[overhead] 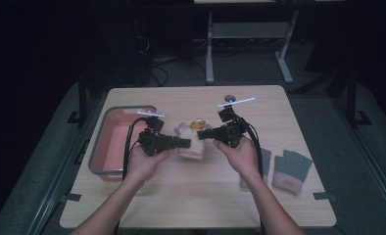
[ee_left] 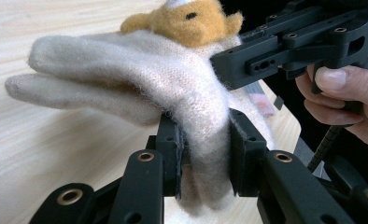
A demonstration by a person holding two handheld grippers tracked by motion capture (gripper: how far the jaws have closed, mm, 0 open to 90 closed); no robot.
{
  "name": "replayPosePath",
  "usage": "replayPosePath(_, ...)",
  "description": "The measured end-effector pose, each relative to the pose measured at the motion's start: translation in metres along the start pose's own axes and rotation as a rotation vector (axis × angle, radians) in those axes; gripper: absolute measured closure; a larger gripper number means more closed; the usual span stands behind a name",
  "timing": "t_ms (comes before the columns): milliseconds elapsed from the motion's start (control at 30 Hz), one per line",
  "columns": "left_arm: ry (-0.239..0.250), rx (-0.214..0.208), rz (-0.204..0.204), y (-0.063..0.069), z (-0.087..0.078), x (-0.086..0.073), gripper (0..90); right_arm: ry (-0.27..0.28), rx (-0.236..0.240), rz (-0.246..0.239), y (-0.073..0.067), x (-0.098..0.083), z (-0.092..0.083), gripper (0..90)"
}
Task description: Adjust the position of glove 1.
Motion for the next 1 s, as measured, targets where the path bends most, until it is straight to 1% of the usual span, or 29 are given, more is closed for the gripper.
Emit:
replayPosePath(100, 0.004, 0.002, -0.004, -0.001, -0.004, 0.003, 69.4, 0.001, 0.003, -0.003, -0.002, 0.005, 0.001, 82.9)
replayPosePath(133, 0.006, 0.003, -0.006, -0.002, -0.006, 0.004, 69.4, 0.001, 0.009, -0.012, -0.003, 0.009, 0.002, 83.0)
replayPosePath(167, 0.007, 0.003, -0.003, -0.003, -0.007, 0.005, 69.4, 0.001, 0.009, -0.012, -0.003, 0.009, 0.002, 83.0)
replayPosePath(200, 0.012, 0.003, -0.011, -0.004, -0.009, 0.006, 69.4, 0.0, 0.012, -0.007, -0.004, 0.011, 0.003, 82.9)
replayPosePath(233, 0.009, 0.003, -0.001, -0.006, -0.011, 0.008, 69.4, -0.001, 0.01, -0.009, -0.005, 0.014, 0.004, 83.0)
replayPosePath(267, 0.013, 0.003, -0.009, -0.006, -0.013, 0.009, 69.4, -0.004, 0.013, -0.012, -0.007, 0.018, 0.005, 83.0)
replayPosePath(300, 0.012, 0.004, -0.01, -0.007, -0.014, 0.01, 69.4, -0.004, 0.013, -0.012, -0.007, 0.018, 0.005, 83.0)
replayPosePath(333, 0.016, 0.008, -0.002, -0.008, -0.018, 0.013, 69.4, -0.006, 0.016, -0.015, -0.009, 0.023, 0.006, 83.0)
replayPosePath(367, 0.02, 0.008, -0.007, -0.008, -0.019, 0.015, 69.4, -0.007, 0.018, -0.016, -0.01, 0.025, 0.006, 83.0)
replayPosePath(467, 0.024, 0.011, -0.003, -0.009, -0.024, 0.017, 69.4, -0.004, 0.027, -0.02, -0.011, 0.029, 0.007, 83.0)
replayPosePath(533, 0.029, 0.017, -0.002, -0.011, -0.029, 0.021, 69.4, -0.012, 0.033, -0.028, -0.014, 0.036, 0.009, 83.0)
replayPosePath(567, 0.029, 0.017, -0.002, -0.011, -0.029, 0.021, 69.4, -0.008, 0.032, -0.032, -0.015, 0.039, 0.009, 83.0)
replayPosePath(600, 0.029, 0.018, -0.002, -0.012, -0.031, 0.022, 69.4, -0.008, 0.032, -0.032, -0.015, 0.039, 0.009, 83.0)
replayPosePath(700, 0.033, 0.026, -0.015, -0.013, -0.036, 0.024, 69.4, -0.015, 0.034, -0.034, -0.019, 0.045, 0.011, 83.0)
replayPosePath(733, 0.039, 0.033, -0.017, -0.014, -0.04, 0.026, 69.4, -0.013, 0.031, -0.044, -0.022, 0.049, 0.013, 83.0)
replayPosePath(767, 0.039, 0.033, -0.017, -0.014, -0.04, 0.026, 69.4, -0.012, 0.032, -0.045, -0.024, 0.051, 0.015, 83.0)
replayPosePath(867, 0.041, 0.035, -0.027, -0.019, -0.047, 0.03, 69.4, -0.014, 0.039, -0.043, -0.026, 0.056, 0.019, 83.0)
replayPosePath(967, 0.044, 0.028, -0.038, -0.022, -0.053, 0.032, 69.4, -0.014, 0.046, -0.042, -0.029, 0.061, 0.022, 83.0)
replayPosePath(1000, 0.042, 0.031, -0.033, -0.023, -0.055, 0.032, 69.4, -0.016, 0.051, -0.039, -0.03, 0.062, 0.022, 83.0)
Point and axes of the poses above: each handheld gripper's, and its own axes: z roughly forward along the jaws, x roughly out of its top, y roughly to its right, the point moved 1 cm from there along z, roughly forward along the jaws, and after that the axes turned 1 degree about z, right-handed, at the moved point
